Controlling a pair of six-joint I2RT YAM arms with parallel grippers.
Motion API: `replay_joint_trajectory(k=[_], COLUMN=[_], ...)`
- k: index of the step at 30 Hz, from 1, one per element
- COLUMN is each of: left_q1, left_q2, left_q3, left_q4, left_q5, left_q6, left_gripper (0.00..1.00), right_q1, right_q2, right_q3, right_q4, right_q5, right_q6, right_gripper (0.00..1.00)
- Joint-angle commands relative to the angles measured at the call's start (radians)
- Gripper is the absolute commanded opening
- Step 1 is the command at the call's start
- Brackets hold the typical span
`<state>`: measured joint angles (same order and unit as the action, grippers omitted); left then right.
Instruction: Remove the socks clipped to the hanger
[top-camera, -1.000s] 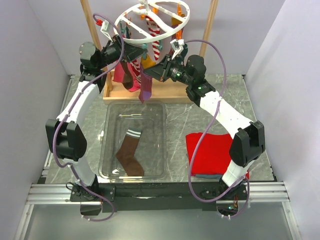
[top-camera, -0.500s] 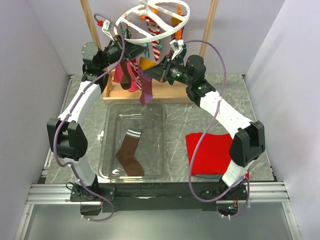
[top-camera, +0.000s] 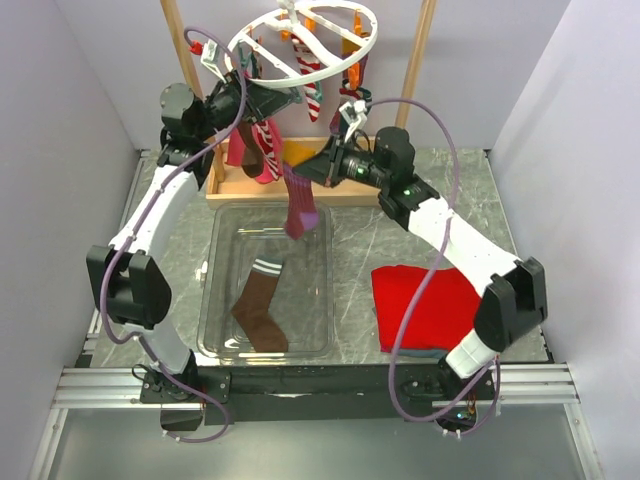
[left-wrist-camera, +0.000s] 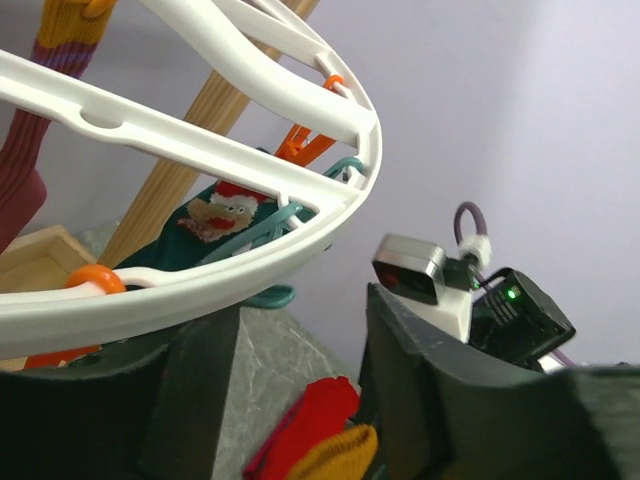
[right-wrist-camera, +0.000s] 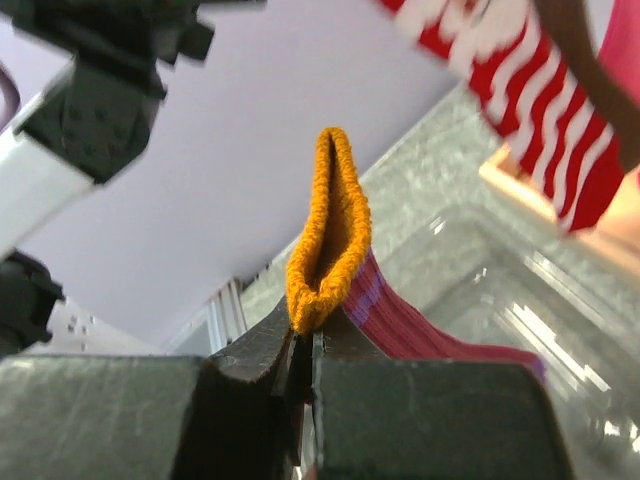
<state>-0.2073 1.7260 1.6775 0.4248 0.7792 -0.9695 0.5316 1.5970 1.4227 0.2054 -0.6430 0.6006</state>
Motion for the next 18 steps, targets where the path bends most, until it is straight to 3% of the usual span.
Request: replay_joint_trajectory(k=[1, 5, 6, 10, 18], left_q1=[0.0, 0.0, 0.0, 0.0, 0.0], left_q2=[-0.074, -0.131, -0.161, -0.258, -0.505], left_q3=[-0.027, -0.088, -0.104, -0.201, -0.324], left_q4=[-0.029, -0.06, -0.07, -0.139, -0.288], left_q5=[-0.028, -0.029, -0.029, -0.046, -0.077], left_q6=[0.032, 0.047, 0.054, 0.086, 0.121], left_gripper=[0.63, 0.7, 0.76, 0.78, 0.91], right_q1=[0.042, 0.08, 0.108, 0.186, 0.326], right_q2=[-0.146, -0.25, -0.268, -0.362, -0.473], right_q3=[-0.07, -0.137, -0.158, -0.234, -0.467], right_q4=[-0.032, -0.076, -0.089, -0.12, -0.003], right_q5=[0.022, 0.039, 0.045, 0.083, 0.097], right_q6=[-0.058, -0.065, -0.074, -0.082, 0.045], right_gripper=[0.0, 0.0, 0.0, 0.0, 0.0])
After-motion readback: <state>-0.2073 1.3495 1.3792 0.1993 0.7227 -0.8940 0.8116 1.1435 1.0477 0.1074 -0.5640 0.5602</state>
